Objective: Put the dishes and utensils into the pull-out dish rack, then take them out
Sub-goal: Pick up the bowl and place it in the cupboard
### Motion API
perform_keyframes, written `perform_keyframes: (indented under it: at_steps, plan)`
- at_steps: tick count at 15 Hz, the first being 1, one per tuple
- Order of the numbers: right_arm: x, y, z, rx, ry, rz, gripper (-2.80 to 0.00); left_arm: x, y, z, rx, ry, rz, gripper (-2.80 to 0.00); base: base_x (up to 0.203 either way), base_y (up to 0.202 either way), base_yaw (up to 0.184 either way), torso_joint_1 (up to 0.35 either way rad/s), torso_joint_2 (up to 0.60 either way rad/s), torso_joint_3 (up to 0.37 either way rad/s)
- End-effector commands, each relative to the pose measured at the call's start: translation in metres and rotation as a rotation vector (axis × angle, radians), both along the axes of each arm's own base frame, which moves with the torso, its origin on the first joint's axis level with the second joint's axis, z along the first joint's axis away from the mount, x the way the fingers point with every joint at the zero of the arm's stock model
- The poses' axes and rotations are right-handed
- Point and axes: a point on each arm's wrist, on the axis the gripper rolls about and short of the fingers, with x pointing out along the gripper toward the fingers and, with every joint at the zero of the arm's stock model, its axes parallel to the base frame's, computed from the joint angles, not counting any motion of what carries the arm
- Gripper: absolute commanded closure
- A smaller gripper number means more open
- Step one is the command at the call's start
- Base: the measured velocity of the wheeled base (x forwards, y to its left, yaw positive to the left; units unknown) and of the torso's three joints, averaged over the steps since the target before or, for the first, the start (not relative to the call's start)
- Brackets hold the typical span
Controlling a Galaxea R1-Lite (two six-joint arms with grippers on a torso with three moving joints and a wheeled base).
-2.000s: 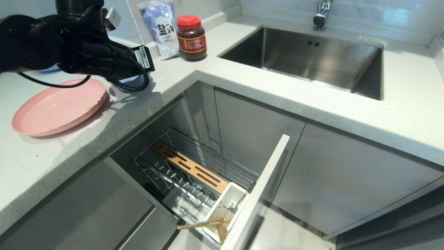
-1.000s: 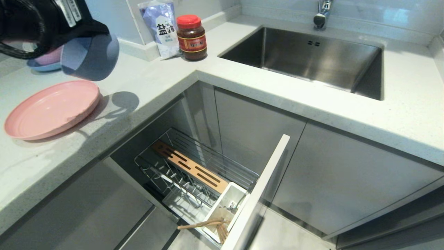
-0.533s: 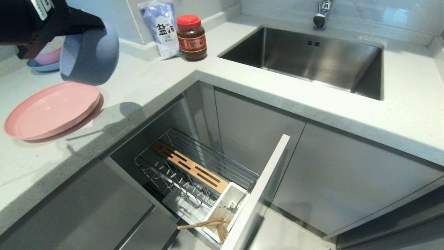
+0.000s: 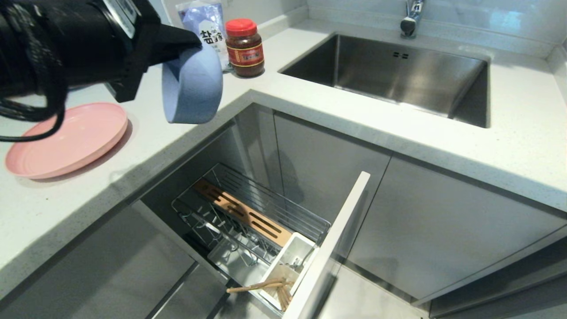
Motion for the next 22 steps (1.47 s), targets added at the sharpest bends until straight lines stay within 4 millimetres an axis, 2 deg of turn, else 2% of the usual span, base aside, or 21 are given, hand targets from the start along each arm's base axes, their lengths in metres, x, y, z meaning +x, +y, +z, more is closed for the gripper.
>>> perform_keyframes:
  at_steps: [1,5,7,11,16,20,22]
  plan:
    - [0.000,0.000,0.000,0.000,-0.003,0.001,0.00,0.005,-0.018,-0.026,-0.063,-0.013,-0.034,0.00,0.000,0.000,0.000,0.000,0.00,0.000]
    - [0.000,0.000,0.000,0.000,-0.004,0.001,0.00,0.014,-0.034,-0.074,-0.180,0.073,0.000,0.00,0.000,0.000,0.000,0.000,0.00,0.000]
    - [0.000,0.000,0.000,0.000,-0.004,0.000,0.00,0.029,-0.048,-0.089,-0.241,0.076,0.059,0.00,0.000,0.000,0.000,0.000,0.00,0.000]
    - [0.000,0.000,0.000,0.000,-0.002,0.000,0.00,0.058,-0.073,-0.142,-0.218,0.184,0.194,0.00,0.000,0.000,0.000,0.000,0.00,0.000]
    - [0.000,0.000,0.000,0.000,-0.004,0.001,0.00,0.066,-0.085,-0.168,-0.308,0.198,0.180,0.00,0.000,0.000,0.000,0.000,0.00,0.000]
    - [0.000,0.000,0.000,0.000,-0.003,0.000,0.00,0.075,-0.096,-0.201,-0.341,0.183,0.168,0.00,0.000,0.000,0.000,0.000,0.00,0.000]
    - [0.000,0.000,0.000,0.000,-0.002,-0.001,0.00,0.076,-0.098,-0.207,-0.374,0.215,0.165,0.00,0.000,0.000,0.000,0.000,0.00,0.000]
